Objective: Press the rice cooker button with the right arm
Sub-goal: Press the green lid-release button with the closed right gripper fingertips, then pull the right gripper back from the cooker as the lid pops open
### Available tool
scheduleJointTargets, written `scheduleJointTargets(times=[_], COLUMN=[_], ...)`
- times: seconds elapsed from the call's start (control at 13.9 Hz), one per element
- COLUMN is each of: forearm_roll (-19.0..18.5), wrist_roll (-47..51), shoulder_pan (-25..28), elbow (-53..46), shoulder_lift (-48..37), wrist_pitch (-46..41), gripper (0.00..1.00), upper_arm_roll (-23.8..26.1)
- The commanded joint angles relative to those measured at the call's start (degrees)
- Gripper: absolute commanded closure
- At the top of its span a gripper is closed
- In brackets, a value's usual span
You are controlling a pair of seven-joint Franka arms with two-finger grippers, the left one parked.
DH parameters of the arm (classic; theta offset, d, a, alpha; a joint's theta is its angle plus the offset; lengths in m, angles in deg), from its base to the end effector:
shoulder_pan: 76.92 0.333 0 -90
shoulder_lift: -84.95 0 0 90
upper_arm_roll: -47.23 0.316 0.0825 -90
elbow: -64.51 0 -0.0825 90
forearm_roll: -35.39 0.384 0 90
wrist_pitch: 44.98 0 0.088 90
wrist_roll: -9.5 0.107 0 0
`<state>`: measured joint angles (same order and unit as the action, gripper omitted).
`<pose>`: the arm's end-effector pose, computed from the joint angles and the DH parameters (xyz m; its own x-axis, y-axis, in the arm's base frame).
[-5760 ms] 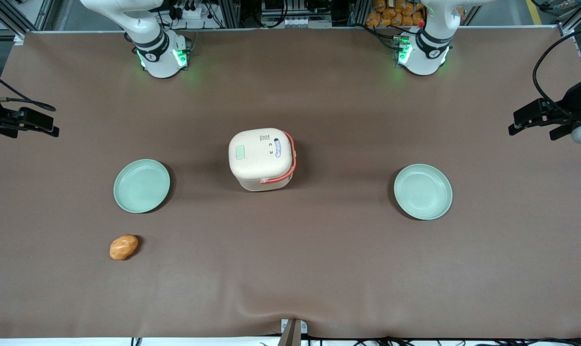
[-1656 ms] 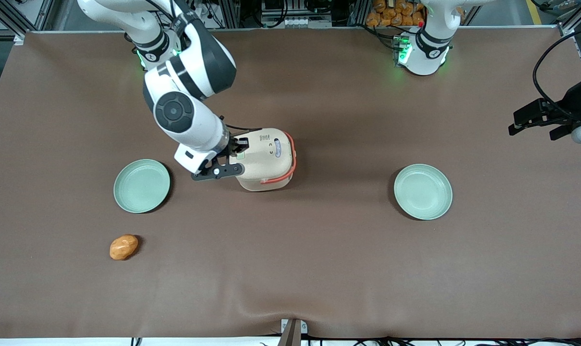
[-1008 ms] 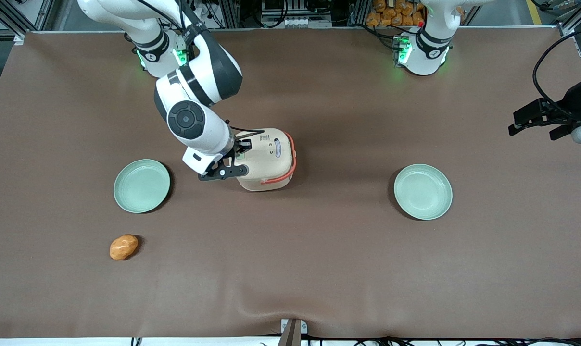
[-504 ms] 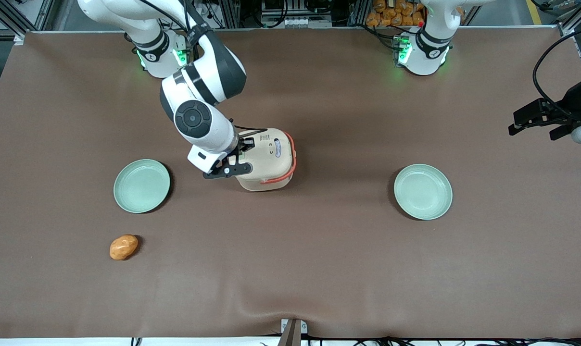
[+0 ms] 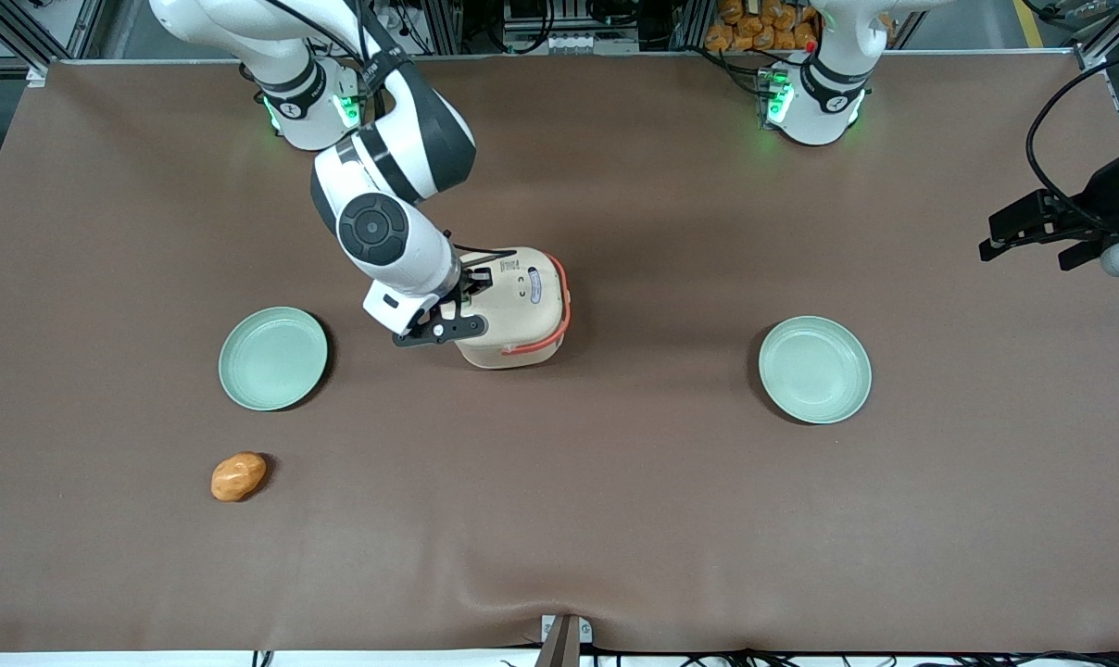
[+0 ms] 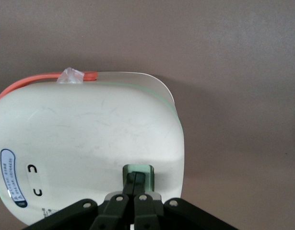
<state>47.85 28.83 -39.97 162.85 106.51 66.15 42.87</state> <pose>0.5276 0.3596 0.3591 0.9685 0.1472 -0.2007 0.1295 -0.9866 -0.0989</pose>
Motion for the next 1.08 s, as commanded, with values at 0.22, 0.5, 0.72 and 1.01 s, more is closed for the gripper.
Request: scheduleJointTargets(times=[0.22, 0.5, 0.72, 1.01], forearm_roll=[0.29, 0.38, 0.46, 0.55], wrist_roll=[-1.49, -1.58, -1.49, -1.58], shoulder_pan=[0.67, 0.49, 0.31, -0.21], elbow=[2.12, 1.94, 1.59, -0.95], shoulder_lift=[1.47, 0.51, -1.16, -3.97], wrist_pitch=[4.27, 3.83, 1.99, -3.36], gripper=[1.0, 1.0, 1.0, 0.83], upper_arm_roll=[-0.65, -0.65, -0.56, -0.56])
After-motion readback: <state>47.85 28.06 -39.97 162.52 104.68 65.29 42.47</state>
